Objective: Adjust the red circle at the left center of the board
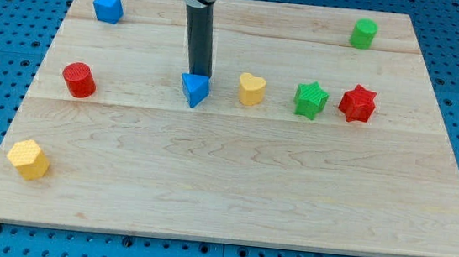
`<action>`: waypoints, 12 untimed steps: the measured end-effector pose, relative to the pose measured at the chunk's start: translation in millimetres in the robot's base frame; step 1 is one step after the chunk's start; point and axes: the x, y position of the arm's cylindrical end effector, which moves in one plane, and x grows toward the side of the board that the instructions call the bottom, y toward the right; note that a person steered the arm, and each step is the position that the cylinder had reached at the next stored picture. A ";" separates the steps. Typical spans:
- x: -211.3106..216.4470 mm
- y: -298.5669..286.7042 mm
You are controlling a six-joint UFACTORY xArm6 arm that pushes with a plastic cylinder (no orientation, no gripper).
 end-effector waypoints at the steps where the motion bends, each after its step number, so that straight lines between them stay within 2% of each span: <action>1: -7.4 -39.5; 2: 16.9 -97.3; 3: 96.5 -63.9; 4: 139.0 -74.2; 5: 92.3 -136.0; 6: 64.9 -166.2; 7: 33.7 -147.6; 9: 15.2 -92.0; 10: -1.5 -144.2; 12: -42.8 -168.7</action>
